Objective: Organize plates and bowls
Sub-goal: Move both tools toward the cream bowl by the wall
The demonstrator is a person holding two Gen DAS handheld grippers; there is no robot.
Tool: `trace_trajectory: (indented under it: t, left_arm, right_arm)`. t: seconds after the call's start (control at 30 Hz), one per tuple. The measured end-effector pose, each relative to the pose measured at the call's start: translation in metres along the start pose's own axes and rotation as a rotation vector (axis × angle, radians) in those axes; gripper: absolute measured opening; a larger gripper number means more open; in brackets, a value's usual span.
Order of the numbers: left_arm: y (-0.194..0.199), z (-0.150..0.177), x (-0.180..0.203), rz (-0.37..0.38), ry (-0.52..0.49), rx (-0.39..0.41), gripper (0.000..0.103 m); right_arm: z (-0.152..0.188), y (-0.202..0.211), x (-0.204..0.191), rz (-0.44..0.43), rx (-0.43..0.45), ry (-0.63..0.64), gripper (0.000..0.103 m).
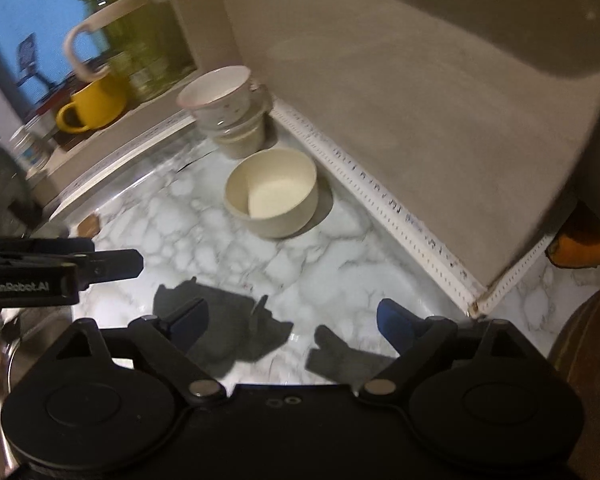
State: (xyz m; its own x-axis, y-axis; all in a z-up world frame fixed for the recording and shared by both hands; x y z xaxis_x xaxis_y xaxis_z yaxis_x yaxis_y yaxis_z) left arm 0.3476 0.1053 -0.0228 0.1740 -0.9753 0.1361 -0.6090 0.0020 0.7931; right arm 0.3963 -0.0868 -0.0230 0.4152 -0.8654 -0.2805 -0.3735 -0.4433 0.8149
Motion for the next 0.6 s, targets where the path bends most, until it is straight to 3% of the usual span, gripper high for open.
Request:
trace_trajectory:
  t: [0.1,0.6]
  left_arm:
    - [-0.01,-0.008,0.0,0.025,0.02,0.007,0.08]
    - [-0.067,-0.032,-0.026,-0.047,0.112,-0.03,0.08]
  right_arm:
    - [-0.012,-0.018,0.004,-0.002,0.0,-0.041,0.092]
    - [-0.056,-0.103,0.001,0.007,-0.048,-0.167,0.083]
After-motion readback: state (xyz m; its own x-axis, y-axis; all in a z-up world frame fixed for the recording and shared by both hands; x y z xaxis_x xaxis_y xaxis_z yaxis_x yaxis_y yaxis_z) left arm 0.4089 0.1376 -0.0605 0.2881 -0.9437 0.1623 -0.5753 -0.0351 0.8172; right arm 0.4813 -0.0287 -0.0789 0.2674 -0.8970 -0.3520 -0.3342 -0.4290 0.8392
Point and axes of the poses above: each gripper's, at about its wrist camera, not at the fingertips, and y roughly against the way its jaws point, x to its right, z to its underside, the point moved 5 cm from there along -y, roughly the way its jaws point, and after that the axes turned 7 degrees about -y, right-handed, at the moved point
